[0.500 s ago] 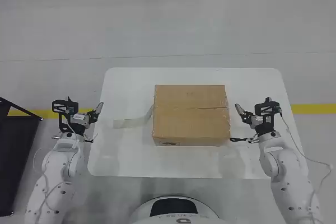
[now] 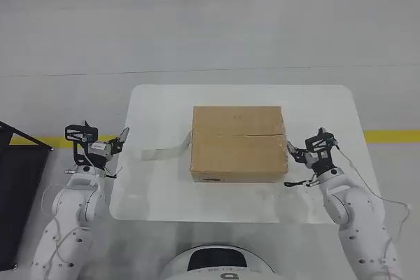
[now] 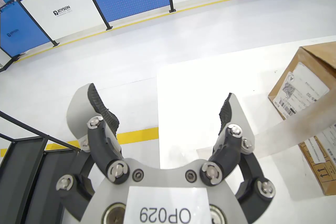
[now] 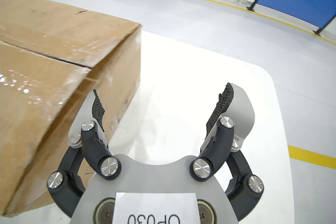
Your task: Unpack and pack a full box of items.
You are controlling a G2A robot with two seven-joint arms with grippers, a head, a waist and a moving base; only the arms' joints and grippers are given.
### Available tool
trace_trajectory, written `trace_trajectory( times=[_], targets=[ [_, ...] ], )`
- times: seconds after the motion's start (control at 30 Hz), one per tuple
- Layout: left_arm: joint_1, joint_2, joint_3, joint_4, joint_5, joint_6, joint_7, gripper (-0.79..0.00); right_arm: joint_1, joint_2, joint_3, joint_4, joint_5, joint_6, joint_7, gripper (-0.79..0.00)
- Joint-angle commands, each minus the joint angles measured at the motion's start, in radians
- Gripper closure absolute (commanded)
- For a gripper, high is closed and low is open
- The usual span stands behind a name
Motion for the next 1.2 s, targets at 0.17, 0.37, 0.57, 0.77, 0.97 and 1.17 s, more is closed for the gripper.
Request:
trace_trajectory(
  times=[0.17, 0.37, 0.57, 0.77, 0.97, 1.17],
  targets=[
    [0.000, 0.000, 0.000, 0.000, 0.000, 0.000, 0.000, -0.785, 0.003, 0.025, 0.117, 0.070, 0.317, -0.463, 0.005, -0.785],
    [0.000, 0.000, 0.000, 0.000, 0.000, 0.000, 0.000, -0.785, -0.008, 0.045, 0.185, 0.103, 0.396, -0.650, 0.052, -0.785],
    [0.000, 0.000, 0.000, 0.000, 0.000, 0.000, 0.000, -0.785, -0.043, 0.051, 0.193, 0.084, 0.341, -0.689, 0.049, -0.785],
    [0.000, 0.000, 0.000, 0.000, 0.000, 0.000, 0.000, -0.785, -0.073, 0.049, 0.216, 0.088, 0.284, -0.632, -0.026, -0.785],
    [0.000, 0.000, 0.000, 0.000, 0.000, 0.000, 0.000, -0.785, -0.011, 0.035, 0.143, 0.115, 0.245, -0.388, -0.017, -0.785],
    [0.000, 0.000, 0.000, 0.000, 0.000, 0.000, 0.000, -0.785, 0.063, 0.021, 0.072, 0.157, 0.195, -0.179, -0.018, -0.785]
  ],
)
